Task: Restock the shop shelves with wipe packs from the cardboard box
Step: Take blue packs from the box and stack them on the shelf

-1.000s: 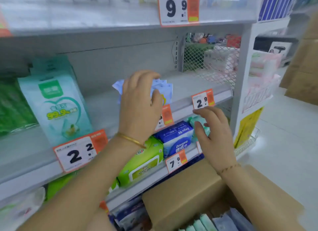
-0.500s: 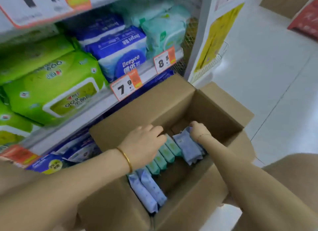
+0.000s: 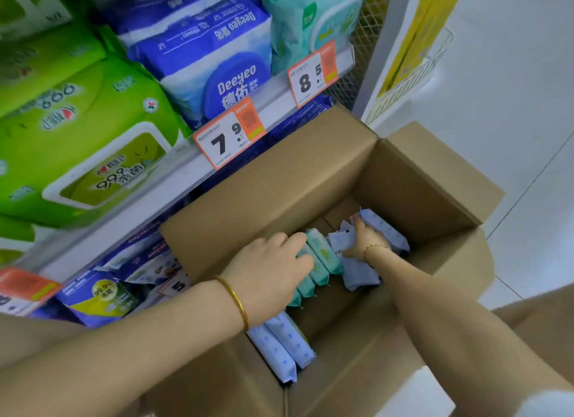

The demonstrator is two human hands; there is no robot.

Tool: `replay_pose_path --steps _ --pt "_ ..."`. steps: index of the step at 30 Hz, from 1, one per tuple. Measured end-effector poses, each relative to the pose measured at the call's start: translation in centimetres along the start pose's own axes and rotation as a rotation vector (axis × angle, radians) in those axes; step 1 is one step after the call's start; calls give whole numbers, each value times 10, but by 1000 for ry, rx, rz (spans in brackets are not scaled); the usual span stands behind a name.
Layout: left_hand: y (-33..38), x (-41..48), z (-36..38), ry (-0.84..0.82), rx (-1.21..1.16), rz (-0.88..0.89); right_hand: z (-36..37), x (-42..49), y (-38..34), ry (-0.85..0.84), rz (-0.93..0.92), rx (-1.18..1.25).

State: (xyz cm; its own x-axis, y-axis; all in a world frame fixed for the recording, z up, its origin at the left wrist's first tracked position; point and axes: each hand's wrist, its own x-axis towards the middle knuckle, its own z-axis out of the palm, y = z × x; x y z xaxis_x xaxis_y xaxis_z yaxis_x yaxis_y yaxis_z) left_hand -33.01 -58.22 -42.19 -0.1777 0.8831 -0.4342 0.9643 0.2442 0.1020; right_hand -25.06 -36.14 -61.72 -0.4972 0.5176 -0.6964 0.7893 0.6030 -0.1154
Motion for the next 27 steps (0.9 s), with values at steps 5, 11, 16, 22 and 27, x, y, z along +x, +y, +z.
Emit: replay_pose_path --steps 5,11,16,22,27 --pt "-5 -7 3 90 -41 38 -6 -16 -9 -31 -3 -163" --pt "-7 -12 -5 30 -134 -67 -79 -79 -29 153 67 216" --pt "1 -26 -20 84 -382 -112 -125 -146 -64 -87 -56 986" --pt "-14 -44 -30 550 -350 -141 -128 -193 -91 -349 -134 1325" --pt "-37 -63 -49 464 -1040 -186 -130 -211 -93 -39 -251 921"
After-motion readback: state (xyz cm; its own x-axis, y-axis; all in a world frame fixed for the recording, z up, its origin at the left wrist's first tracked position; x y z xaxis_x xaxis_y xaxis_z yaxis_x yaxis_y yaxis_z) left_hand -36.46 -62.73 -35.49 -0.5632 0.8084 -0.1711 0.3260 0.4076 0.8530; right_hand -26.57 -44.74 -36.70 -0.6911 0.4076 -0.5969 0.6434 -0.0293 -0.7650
